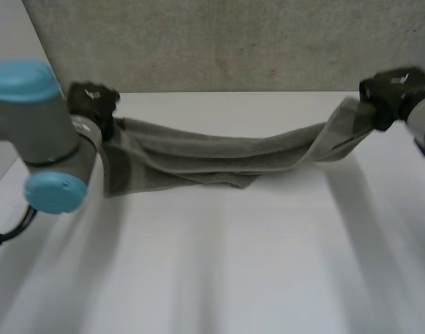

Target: Fold the towel.

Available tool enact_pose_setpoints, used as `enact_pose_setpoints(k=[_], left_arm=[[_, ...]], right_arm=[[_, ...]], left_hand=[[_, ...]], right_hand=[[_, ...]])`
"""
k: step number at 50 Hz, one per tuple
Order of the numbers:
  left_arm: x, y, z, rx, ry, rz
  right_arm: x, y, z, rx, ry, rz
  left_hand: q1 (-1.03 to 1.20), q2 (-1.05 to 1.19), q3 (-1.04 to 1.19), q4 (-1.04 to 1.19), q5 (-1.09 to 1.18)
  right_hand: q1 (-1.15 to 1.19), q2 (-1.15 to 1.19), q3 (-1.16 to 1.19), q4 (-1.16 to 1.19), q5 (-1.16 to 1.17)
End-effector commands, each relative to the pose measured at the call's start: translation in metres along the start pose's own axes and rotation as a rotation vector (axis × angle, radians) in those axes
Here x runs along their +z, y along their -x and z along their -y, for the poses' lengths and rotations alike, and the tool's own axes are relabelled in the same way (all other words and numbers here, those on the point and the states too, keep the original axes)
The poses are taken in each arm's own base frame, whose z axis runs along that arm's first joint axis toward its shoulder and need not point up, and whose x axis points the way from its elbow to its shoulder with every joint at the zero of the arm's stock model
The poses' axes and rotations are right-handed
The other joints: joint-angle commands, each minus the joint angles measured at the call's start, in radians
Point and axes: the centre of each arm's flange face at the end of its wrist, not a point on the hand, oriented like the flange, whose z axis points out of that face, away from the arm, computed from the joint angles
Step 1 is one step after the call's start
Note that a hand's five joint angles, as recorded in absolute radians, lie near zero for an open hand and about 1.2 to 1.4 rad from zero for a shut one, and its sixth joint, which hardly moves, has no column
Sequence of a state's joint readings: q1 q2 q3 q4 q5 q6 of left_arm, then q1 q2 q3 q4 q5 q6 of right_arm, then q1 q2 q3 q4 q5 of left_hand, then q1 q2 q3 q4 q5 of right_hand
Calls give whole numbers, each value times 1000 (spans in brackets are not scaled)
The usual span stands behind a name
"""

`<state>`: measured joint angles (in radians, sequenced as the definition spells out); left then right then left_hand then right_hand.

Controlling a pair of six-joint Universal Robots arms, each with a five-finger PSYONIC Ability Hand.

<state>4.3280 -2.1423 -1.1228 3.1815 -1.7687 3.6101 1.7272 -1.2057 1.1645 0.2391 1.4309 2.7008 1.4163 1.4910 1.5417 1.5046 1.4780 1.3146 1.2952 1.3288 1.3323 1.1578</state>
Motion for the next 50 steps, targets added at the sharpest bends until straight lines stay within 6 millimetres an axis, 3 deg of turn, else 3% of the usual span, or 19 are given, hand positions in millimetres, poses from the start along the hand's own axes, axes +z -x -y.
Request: enact_pose_setpoints(k=[1, 8, 15, 20, 26, 29, 31, 32, 33, 34, 35, 36, 37, 39, 40, 42, 45, 48, 50], left_arm=[[-47, 40, 72, -68, -92, -13], [-63, 50, 87, -109, -2, -132], [-36, 46, 38, -136, 288, -234], [-16, 39, 12, -139, 370, -250], [-1, 33, 5, -139, 362, -249], [13, 36, 21, -146, 255, -211], [23, 44, 67, -167, 14, -141], [23, 44, 67, -168, 12, -140], [20, 45, 98, -191, -135, -114], [20, 45, 98, -191, -136, -114], [15, 50, 128, -247, -280, -84], [12, 59, 152, -330, -402, -57], [12, 59, 152, -331, -403, -57], [-1, 92, 191, -512, -615, -21], [-1, 93, 192, -513, -616, -21], [-8, 107, 206, -619, -702, -28], [-7, 106, 205, -619, -700, -30], [0, 98, 194, -580, -645, -32], [12, 83, 171, -518, -538, -42]], right_arm=[[-39, -19, 55, -20, -40, 88], [-34, -27, 44, -53, 52, 123], [-14, -14, 7, -160, 219, 226], [1, -4, -16, -162, 279, 275], [19, 0, -25, -181, 252, 276], [38, -1, -7, -218, 113, 204], [50, -3, 38, -278, -134, 76], [50, -3, 38, -278, -135, 75], [55, -4, 62, -285, -277, 0], [55, -4, 63, -285, -279, -1], [57, -8, 88, -262, -428, -86], [51, -20, 114, -205, -578, -177], [51, -20, 115, -204, -580, -177], [16, -44, 163, -64, -853, -297], [16, -44, 163, -64, -854, -297], [-10, -53, 181, 27, -1006, -313], [-11, -53, 177, 42, -1006, -302], [-3, -51, 160, 45, -934, -281], [8, -40, 136, 50, -819, -220]], left_hand=[[-20, -95, -145, -108, -256], [-20, -95, -145, -108, -256], [-20, -95, -145, -108, -256], [-20, -95, -145, -108, -256], [-20, -95, -145, -108, -256], [-20, -95, -145, -108, -256], [-20, -95, -145, -108, -256], [-20, -95, -145, -108, -256], [-20, -95, -145, -108, -256], [-20, -95, -145, -108, -256], [-20, -95, -145, -108, -256], [-20, -95, -145, -108, -256], [-20, -95, -145, -108, -256], [-20, -95, -145, -108, -256], [-20, -95, -145, -108, -256], [-20, -95, -145, -108, -256], [-20, -95, -145, -108, -256], [-20, -95, -145, -108, -256], [-20, -95, -145, -108, -256]], right_hand=[[82, 101, 67, 64, 64], [82, 101, 67, 64, 64], [82, 101, 67, 64, 64], [82, 101, 67, 64, 64], [82, 101, 67, 64, 64], [82, 101, 67, 64, 64], [82, 101, 67, 64, 64], [82, 101, 67, 64, 64], [82, 101, 67, 64, 64], [82, 101, 67, 64, 64], [82, 101, 67, 64, 64], [82, 101, 67, 64, 64], [82, 101, 67, 64, 64], [82, 101, 67, 64, 64], [82, 101, 67, 64, 64], [82, 101, 67, 64, 64], [82, 101, 67, 64, 64], [82, 101, 67, 64, 64], [82, 101, 67, 64, 64]])
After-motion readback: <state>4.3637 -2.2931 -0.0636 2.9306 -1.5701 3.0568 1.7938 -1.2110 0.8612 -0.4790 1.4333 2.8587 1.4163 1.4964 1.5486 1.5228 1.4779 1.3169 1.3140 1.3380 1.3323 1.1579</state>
